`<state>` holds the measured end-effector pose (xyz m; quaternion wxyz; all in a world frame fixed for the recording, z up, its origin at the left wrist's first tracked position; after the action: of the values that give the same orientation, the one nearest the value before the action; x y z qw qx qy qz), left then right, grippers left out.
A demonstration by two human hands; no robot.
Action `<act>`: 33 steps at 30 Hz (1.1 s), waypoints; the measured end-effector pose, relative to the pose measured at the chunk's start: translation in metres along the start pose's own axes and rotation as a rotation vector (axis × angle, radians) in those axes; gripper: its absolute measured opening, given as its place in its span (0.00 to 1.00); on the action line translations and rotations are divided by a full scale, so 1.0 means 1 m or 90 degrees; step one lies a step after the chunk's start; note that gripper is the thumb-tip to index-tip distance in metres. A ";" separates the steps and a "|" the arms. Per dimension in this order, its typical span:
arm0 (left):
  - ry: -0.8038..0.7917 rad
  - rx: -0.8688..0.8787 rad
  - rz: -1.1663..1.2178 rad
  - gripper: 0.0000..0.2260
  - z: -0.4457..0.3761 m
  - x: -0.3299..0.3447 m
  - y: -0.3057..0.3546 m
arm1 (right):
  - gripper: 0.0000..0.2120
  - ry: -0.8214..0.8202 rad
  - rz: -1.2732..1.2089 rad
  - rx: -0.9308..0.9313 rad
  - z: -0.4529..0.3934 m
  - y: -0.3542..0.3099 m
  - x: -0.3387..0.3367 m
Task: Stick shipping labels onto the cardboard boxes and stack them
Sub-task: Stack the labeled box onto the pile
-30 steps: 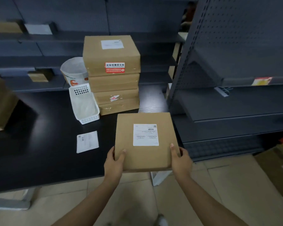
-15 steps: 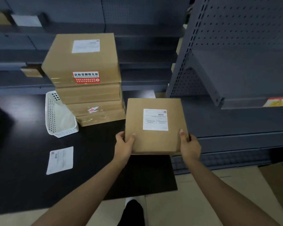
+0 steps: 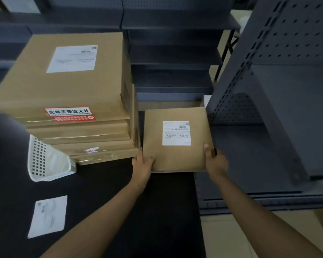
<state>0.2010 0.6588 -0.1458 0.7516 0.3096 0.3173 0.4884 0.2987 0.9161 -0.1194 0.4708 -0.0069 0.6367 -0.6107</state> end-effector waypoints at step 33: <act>0.121 -0.017 0.048 0.33 -0.022 -0.015 -0.008 | 0.33 -0.085 0.039 0.050 -0.021 0.001 0.038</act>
<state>0.1830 0.6460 -0.1626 0.7034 0.2636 0.3687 0.5475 0.2655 0.9103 -0.1468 0.5303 -0.0098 0.5796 -0.6187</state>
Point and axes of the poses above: each hand's wrist, its own z-axis away from the middle knuckle, its own x-axis out of the palm, y = z × x, the point moved 7 cm from there along -z, towards the middle knuckle, and after that the axes turned 7 degrees about -x, right-handed, at the moved point
